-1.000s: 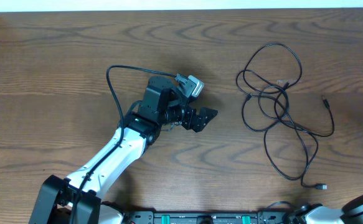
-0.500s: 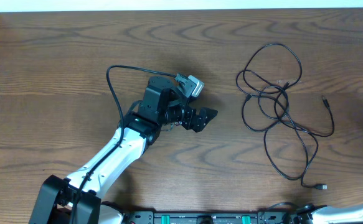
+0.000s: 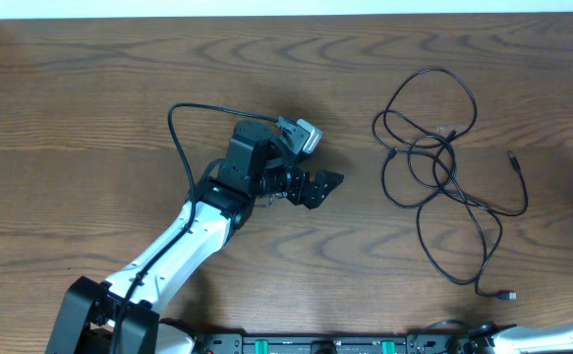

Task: Untangle cables

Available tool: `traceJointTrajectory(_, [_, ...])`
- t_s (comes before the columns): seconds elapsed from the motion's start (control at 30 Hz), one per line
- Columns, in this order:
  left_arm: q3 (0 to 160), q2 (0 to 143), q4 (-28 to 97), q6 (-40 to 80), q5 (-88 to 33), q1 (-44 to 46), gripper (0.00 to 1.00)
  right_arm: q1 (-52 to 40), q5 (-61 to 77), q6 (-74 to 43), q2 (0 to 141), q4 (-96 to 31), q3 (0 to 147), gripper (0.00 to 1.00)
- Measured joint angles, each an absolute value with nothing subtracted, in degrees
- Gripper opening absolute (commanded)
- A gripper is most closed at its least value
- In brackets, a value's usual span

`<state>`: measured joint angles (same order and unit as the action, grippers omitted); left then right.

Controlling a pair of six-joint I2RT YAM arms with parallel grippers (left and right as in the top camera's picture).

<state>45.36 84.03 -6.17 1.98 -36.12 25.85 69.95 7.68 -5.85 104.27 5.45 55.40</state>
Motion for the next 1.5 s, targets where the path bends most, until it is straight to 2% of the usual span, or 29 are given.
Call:
traceJointTrajectory(0.37, [45.36, 84.03, -6.17, 1.98, -36.12, 25.85, 0.92, 69.95, 21.06, -8.45, 102.15, -1.98, 55.40, 0.99])
traceJointTrajectory(0.87, [45.36, 84.03, -6.20, 1.98, -36.12, 25.85, 0.92, 68.77, 24.10, -10.00, 74.98, -6.24, 55.42, 0.99])
traceJointTrajectory(1.2, [45.36, 84.03, -6.17, 1.98, -36.12, 25.85, 0.93, 59.29, 35.24, -10.33, 71.07, -21.61, 55.44, 0.99])
traceJointTrajectory(1.5, [45.36, 84.03, -6.20, 1.98, -36.12, 25.85, 0.92, 42.87, 37.91, -10.48, 71.16, -32.88, 55.27, 0.99])
